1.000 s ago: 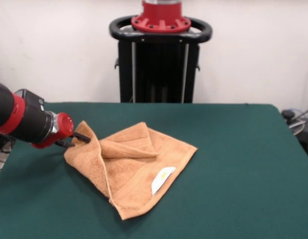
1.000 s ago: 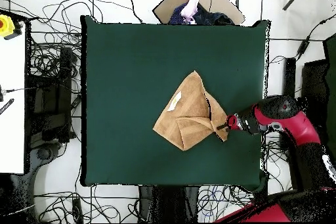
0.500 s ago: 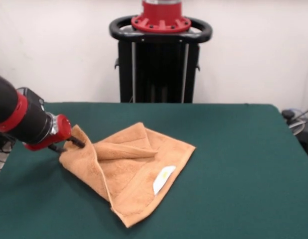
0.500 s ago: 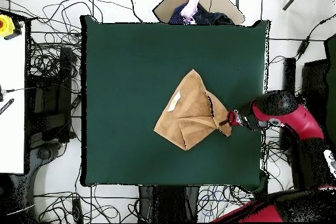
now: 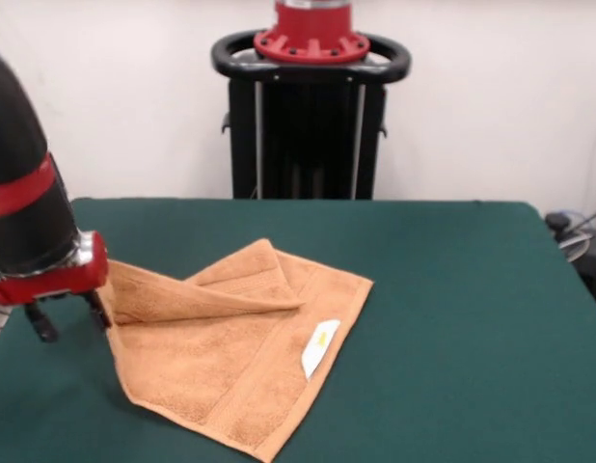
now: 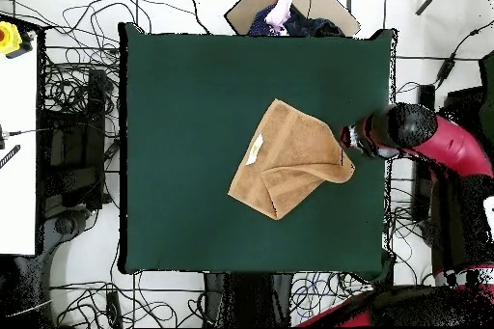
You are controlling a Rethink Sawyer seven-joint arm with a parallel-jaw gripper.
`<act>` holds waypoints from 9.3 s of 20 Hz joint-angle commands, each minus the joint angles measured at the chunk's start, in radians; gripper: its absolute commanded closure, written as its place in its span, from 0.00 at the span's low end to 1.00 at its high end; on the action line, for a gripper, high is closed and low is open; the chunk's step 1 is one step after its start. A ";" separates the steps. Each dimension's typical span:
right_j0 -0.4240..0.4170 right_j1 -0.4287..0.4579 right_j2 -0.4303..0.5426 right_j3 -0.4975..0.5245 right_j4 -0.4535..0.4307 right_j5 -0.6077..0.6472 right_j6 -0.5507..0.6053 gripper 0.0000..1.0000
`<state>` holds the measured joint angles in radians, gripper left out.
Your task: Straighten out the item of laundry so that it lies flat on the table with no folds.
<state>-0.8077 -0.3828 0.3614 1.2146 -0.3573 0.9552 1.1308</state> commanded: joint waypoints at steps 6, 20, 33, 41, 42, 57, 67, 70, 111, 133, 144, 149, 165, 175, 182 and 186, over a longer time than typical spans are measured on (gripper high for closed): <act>0.119 -0.217 -0.084 0.148 0.007 -0.092 0.223 0.00; 0.176 -0.319 -0.167 0.413 0.056 -0.302 0.375 0.00; 0.313 -0.248 -0.277 0.618 0.157 -0.596 0.586 0.00; 0.366 -0.204 -0.294 0.702 0.209 -0.726 0.669 0.00; 0.372 -0.195 -0.296 0.706 0.211 -0.739 0.675 0.00; 0.424 -0.002 -0.367 0.617 0.209 -0.862 0.662 0.00; 0.419 0.055 -0.374 0.582 0.223 -0.912 0.646 0.00; 0.431 0.046 -0.387 0.575 0.228 -0.905 0.646 0.00; 0.193 0.014 -0.223 0.719 0.171 -0.937 0.581 1.00; 0.261 -0.019 -0.285 0.724 0.190 -0.913 0.590 0.00; 0.255 -0.036 -0.279 0.703 0.198 -0.896 0.583 0.00; 0.243 -0.090 -0.260 0.679 0.226 -0.842 0.579 0.00; 0.239 -0.037 -0.270 0.627 0.228 -0.911 0.598 0.00; 0.266 -0.017 -0.289 0.625 0.240 -0.939 0.622 0.00; 0.267 -0.010 -0.289 0.623 0.252 -0.944 0.625 0.00; 0.270 0.002 -0.288 0.619 0.252 -0.964 0.626 0.00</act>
<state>-0.5629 -0.4492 0.0783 1.9130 -0.1652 0.0328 1.5470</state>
